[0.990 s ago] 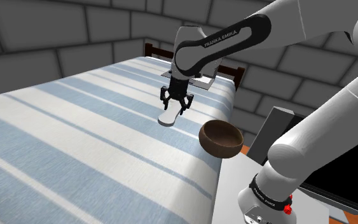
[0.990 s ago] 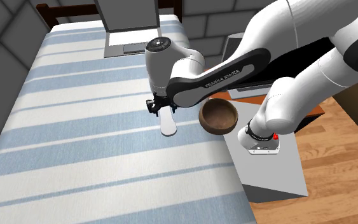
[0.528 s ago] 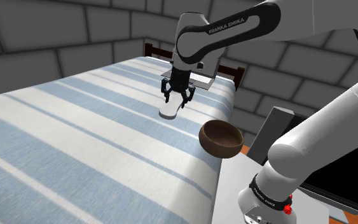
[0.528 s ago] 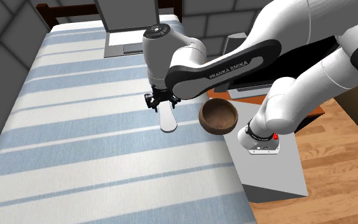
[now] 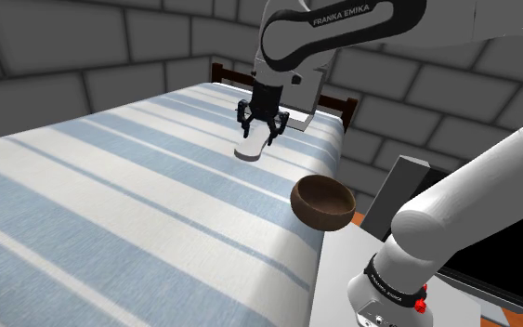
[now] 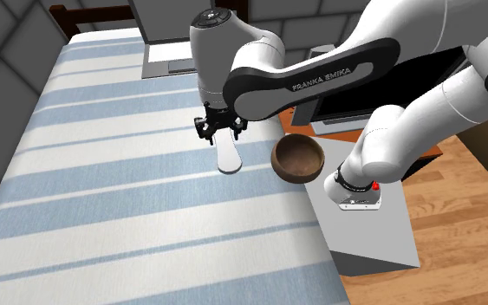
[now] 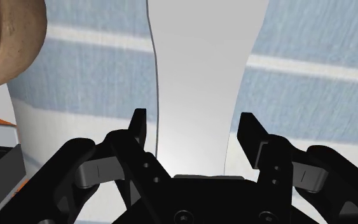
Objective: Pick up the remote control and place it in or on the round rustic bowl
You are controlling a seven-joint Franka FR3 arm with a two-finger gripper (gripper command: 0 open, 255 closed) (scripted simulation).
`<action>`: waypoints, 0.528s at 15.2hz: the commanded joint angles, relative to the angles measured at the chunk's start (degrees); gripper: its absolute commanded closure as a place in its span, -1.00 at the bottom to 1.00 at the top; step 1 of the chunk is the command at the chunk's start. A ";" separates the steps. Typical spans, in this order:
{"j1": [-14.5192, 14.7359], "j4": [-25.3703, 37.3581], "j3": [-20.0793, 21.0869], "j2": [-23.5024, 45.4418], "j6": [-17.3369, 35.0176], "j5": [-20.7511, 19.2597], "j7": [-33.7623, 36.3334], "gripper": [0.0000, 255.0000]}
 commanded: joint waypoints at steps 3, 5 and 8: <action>-0.04 2.68 -0.27 -0.65 -3.32 -0.02 0.04 1.00; -0.06 3.52 -0.36 -0.83 -4.33 -0.04 0.04 1.00; 0.71 -2.67 -1.75 -8.18 -5.45 1.71 -1.75 1.00</action>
